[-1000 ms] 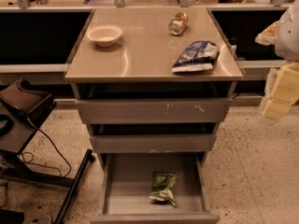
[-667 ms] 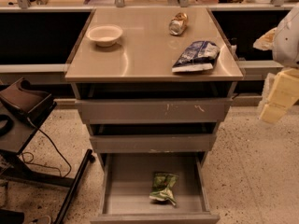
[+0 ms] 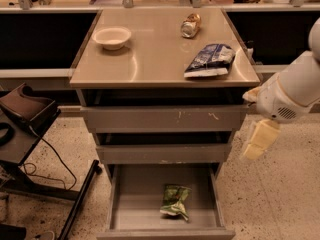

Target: Pick green jalapeno chip bag from bottom drawer and place on counter

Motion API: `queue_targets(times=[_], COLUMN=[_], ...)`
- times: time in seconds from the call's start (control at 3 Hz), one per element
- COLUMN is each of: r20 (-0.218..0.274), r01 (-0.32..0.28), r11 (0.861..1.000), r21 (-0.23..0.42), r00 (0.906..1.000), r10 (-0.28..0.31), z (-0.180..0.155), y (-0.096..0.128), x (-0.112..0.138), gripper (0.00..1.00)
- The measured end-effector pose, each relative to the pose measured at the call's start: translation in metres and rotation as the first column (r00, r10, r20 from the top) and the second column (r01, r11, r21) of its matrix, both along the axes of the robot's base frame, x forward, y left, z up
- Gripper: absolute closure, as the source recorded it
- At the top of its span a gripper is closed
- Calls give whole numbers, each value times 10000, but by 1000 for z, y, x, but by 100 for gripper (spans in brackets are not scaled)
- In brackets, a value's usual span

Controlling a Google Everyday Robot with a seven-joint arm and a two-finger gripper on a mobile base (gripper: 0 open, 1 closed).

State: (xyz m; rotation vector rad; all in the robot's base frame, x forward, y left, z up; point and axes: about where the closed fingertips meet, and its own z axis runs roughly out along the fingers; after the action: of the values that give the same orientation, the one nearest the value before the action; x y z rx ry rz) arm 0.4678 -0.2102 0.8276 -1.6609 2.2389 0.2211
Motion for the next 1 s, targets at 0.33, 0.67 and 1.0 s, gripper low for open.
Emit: queue_targets(times=[0.33, 0.67, 1.0], r20=[-328, -247, -210], r01=[-138, -263, -247], r11=[9928, 9823, 9770], r21=[1186, 1856, 2117], r00=[9993, 9992, 9993], r10=[178, 315, 298], z=[-62, -96, -122], y=[14, 20, 22], x=[15, 22, 26], gripper=[0, 0, 0])
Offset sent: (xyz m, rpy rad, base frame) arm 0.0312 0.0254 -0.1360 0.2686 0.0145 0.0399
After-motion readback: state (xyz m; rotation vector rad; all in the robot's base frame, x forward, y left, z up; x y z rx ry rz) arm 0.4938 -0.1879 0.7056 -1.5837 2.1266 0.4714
